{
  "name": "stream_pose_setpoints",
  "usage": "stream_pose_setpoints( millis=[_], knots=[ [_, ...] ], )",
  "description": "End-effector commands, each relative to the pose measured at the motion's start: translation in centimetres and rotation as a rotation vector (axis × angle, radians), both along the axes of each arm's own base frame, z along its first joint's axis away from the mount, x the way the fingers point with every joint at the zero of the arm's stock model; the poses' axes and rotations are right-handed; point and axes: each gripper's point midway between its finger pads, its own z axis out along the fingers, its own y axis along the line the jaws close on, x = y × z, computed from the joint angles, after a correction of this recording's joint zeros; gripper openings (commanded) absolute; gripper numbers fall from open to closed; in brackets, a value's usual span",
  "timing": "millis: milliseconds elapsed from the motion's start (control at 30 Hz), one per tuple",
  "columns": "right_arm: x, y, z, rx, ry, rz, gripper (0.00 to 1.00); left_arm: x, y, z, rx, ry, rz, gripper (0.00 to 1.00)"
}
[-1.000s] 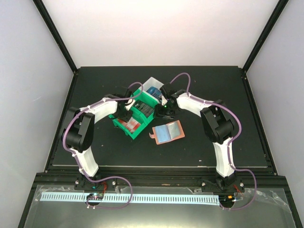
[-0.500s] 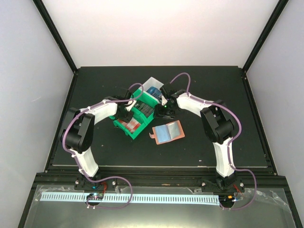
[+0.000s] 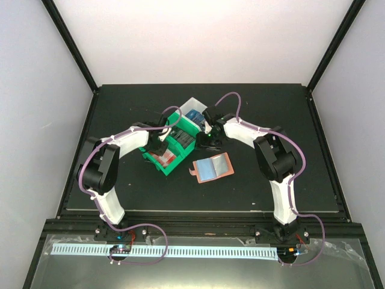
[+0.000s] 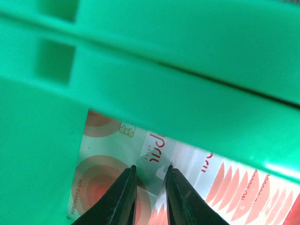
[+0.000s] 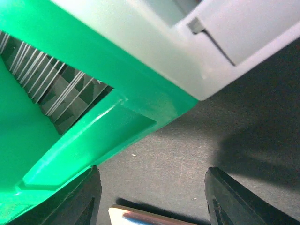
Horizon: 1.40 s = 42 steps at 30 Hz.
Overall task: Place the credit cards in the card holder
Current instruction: Pick up the credit card from the storage box.
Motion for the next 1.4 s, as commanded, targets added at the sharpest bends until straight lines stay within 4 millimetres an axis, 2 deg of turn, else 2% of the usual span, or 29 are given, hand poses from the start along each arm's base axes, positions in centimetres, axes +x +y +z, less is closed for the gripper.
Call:
stream_pose_setpoints(
  millis=[0,233,533,733,1167,1367],
  knots=[
    [-0.4,-0.9,-1.3,-0.052,0.015,0.001,0.62,1.0,1.4,2.8,0.024,-0.059,0.047,0.20],
    [-0.6,-0.9,-1.4,-0.055,0.018,0.003,0.62,1.3,1.4,3.7,0.010,-0.057,0.046,0.20],
    [-0.6,-1.0,-1.3,-0.054,0.014,0.003,0.62,2.1,2.4,4.7,0.049,-0.112,0.073,0.22],
    [-0.6,-1.0,-1.2,-0.054,0.011,0.004,0.62,2.2,3.1,4.1,0.089,-0.125,0.080,0.24],
    [-0.6,-1.0,-1.2,-0.056,0.009,0.011,0.62,2.7,4.3,3.8,0.157,-0.174,0.098,0.17],
    [-0.5,-0.9,-1.2,-0.053,0.008,0.015,0.62,3.2,4.3,3.6,0.173,-0.179,0.089,0.18]
  ],
)
